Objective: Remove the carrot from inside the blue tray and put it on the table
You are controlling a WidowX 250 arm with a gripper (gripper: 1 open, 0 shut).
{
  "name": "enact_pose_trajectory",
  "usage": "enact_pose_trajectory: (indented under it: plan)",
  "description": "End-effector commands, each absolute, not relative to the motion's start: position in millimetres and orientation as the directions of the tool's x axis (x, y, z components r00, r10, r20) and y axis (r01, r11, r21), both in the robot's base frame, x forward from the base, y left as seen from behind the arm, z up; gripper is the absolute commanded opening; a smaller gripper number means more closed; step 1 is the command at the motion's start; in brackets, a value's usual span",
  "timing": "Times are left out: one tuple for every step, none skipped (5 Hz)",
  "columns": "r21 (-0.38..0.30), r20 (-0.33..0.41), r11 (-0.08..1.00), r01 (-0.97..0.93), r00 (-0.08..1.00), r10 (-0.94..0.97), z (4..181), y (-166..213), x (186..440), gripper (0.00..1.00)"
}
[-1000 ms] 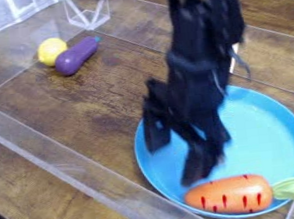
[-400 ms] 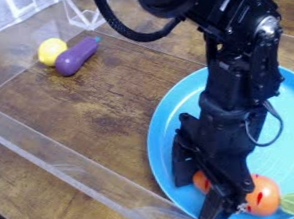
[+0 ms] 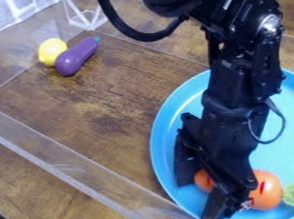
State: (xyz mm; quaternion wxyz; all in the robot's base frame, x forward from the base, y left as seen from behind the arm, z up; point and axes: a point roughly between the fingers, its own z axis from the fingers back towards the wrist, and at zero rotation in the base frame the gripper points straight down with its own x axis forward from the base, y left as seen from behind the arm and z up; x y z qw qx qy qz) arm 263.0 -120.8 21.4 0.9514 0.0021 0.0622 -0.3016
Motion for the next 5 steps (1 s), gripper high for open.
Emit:
enact_pose_trajectory:
  plan:
    - [-0.047,-0.125,0.770,0.637,0.761,-0.637,7.1,-134,260,1.00]
    - [-0.048,-0.132,0.764,0.644,0.754,-0.644,5.3,-136,264,1.00]
    - [-0.046,-0.140,0.758,0.650,0.748,-0.649,4.5,-138,270,1.00]
    - [-0.047,-0.149,0.756,0.653,0.744,-0.651,3.2,-139,273,1.00]
    - [-0.052,-0.158,0.757,0.652,0.743,-0.651,2.8,-138,275,1.00]
